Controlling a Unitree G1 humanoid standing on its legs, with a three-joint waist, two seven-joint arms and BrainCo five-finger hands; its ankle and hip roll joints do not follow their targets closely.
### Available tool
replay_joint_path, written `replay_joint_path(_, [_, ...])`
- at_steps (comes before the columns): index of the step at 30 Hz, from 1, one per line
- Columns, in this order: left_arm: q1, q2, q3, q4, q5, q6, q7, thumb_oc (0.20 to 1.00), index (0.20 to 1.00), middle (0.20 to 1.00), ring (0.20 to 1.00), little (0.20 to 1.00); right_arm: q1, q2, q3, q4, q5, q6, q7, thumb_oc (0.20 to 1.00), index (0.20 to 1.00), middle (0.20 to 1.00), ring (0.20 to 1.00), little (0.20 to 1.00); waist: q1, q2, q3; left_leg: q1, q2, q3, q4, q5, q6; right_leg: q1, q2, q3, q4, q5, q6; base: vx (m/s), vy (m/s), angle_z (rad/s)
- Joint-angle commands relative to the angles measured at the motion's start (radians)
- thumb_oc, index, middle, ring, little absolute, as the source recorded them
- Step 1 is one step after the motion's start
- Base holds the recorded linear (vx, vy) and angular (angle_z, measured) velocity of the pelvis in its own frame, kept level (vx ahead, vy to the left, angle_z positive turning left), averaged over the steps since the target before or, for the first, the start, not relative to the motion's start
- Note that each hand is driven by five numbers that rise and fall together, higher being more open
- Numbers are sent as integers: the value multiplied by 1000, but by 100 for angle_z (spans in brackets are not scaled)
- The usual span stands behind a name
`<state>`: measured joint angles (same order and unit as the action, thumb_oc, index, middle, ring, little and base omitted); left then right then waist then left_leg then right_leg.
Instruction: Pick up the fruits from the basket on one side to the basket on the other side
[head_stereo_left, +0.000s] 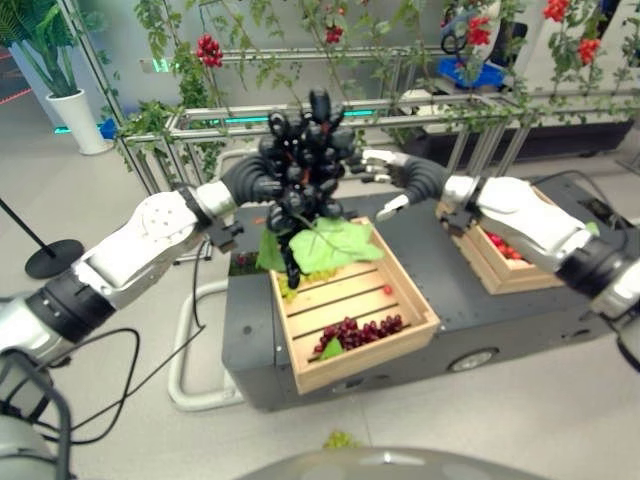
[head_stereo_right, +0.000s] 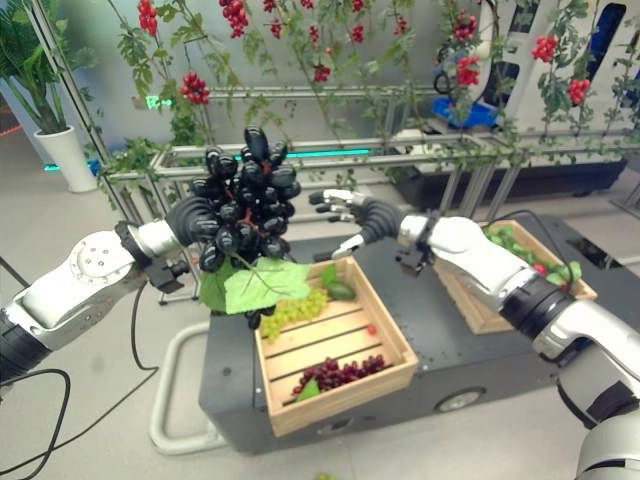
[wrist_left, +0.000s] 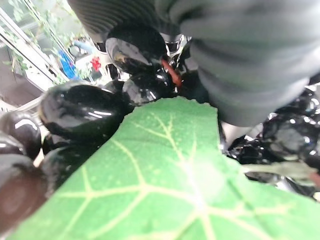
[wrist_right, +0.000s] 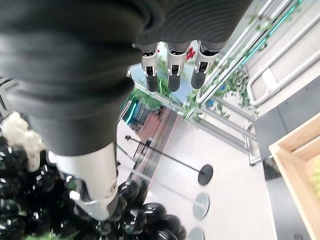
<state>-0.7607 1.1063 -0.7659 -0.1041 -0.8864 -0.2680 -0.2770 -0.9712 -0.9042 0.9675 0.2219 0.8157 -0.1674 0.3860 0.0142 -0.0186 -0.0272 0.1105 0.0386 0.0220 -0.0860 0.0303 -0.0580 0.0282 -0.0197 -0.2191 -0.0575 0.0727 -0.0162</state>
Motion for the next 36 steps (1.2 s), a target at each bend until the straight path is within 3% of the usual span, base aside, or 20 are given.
replay_joint_path(1, [-105,-12,8,7,-77,-41,2,200,200,200,200,200,-90,-1,46,-8,43,-27,1,1000,1000,1000,1000,1000,20,-48,-69,1,-64,24,18,-41,29,7,-56,30,37,3,130,0,0,0])
replay_joint_path(10, [-215,-57,-87,28,-83,-34,-28,200,200,200,200,200,-102,27,99,-67,50,-12,40,1000,1000,1000,1000,1000,9,-45,-78,2,-66,30,14,-39,29,3,-55,43,31,12,133,0,0,0])
replay_joint_path(17, [-247,-101,-104,38,-79,-32,-26,200,200,200,200,200,-105,54,132,-119,62,10,72,1000,1000,1000,1000,1000,2,-41,-77,5,-67,36,14,-41,31,4,-55,50,33,12,132,2,2,-3])
replay_joint_path(36, [-202,-216,-52,80,-28,-25,-39,200,200,200,200,200,-91,149,130,-221,99,52,140,1000,1000,1000,1000,1000,-2,-43,-73,15,-62,41,18,-51,34,12,-53,56,37,6,129,2,1,-1])
